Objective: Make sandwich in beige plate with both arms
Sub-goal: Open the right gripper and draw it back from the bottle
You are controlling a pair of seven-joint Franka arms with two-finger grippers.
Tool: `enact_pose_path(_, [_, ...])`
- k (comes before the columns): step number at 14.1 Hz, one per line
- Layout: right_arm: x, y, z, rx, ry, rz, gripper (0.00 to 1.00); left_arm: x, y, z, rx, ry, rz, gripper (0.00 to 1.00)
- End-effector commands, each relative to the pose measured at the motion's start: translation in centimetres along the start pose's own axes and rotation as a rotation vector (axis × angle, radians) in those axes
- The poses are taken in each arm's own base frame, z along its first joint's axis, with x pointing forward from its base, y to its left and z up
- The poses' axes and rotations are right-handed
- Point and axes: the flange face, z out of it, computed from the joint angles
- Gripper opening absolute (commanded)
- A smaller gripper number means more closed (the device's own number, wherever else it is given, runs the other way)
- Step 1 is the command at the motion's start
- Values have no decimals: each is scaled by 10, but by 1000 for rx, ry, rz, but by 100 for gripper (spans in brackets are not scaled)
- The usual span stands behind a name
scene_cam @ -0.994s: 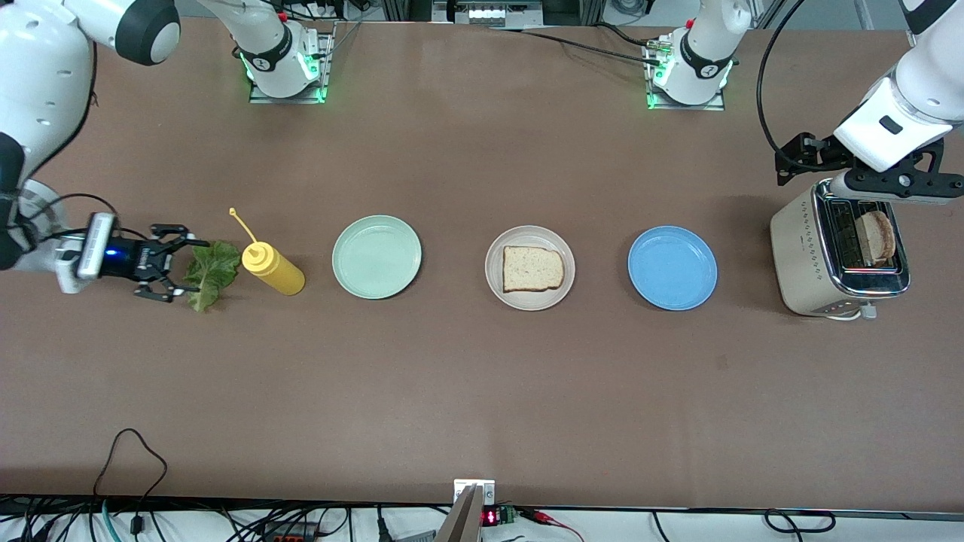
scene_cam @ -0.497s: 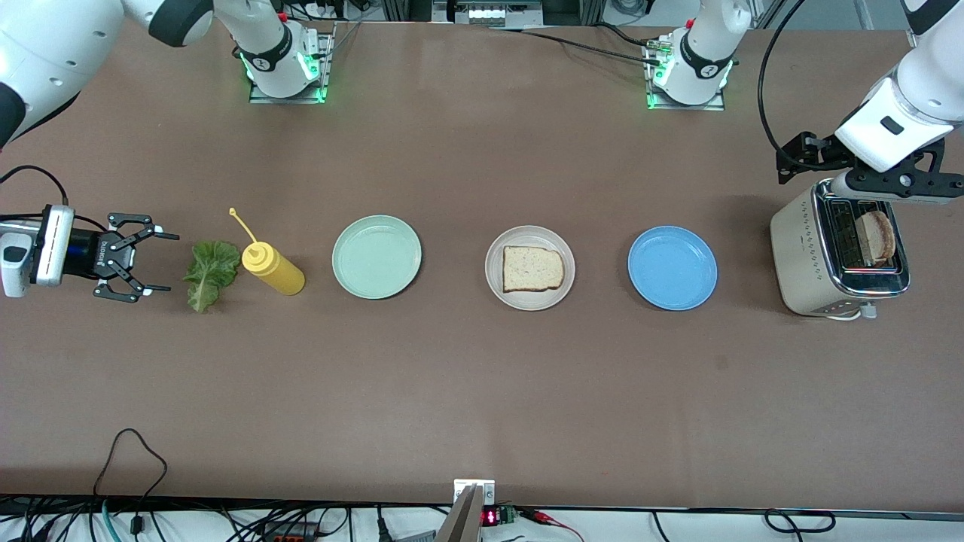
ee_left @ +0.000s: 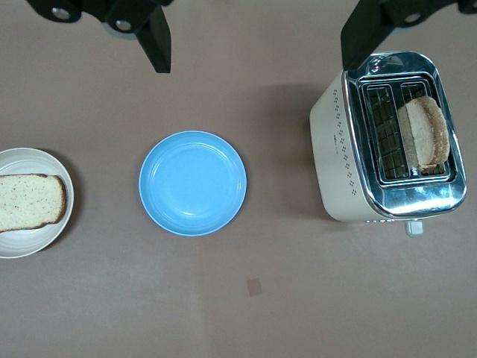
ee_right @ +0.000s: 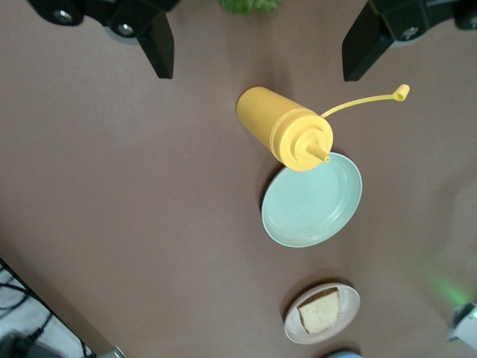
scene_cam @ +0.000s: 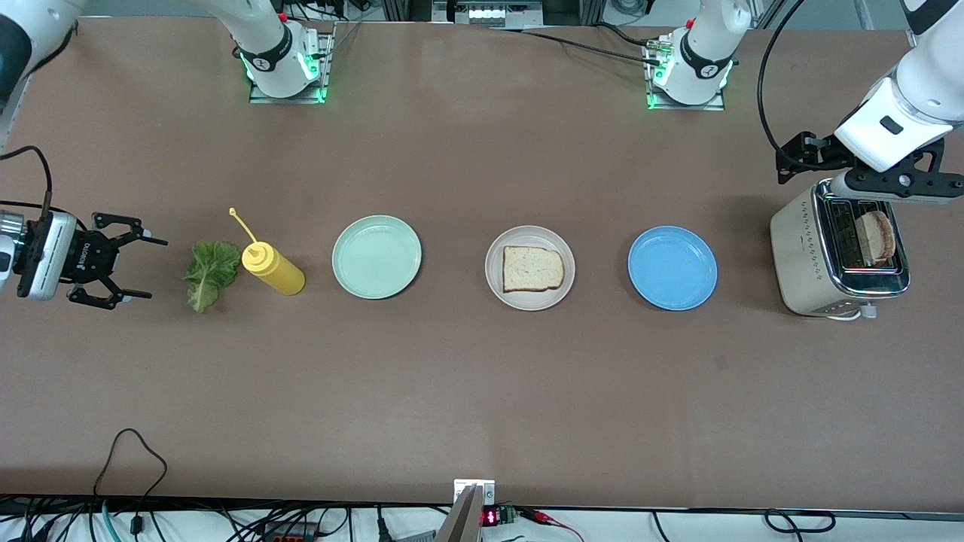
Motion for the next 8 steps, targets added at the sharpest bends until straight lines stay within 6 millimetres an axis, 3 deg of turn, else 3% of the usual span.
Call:
enact_pose_path(1, [8, -6, -12, -49, -68, 37, 100, 1, 2, -7, -6, -5, -7, 100])
enact_pose_path(6, [24, -6, -6, -143, -265, 259, 100, 1, 2, -7, -6, -5, -7, 100])
enact_pose_path(8, [24, -4, 12, -183, -344, 370, 100, 1, 2, -7, -6, -5, -7, 100])
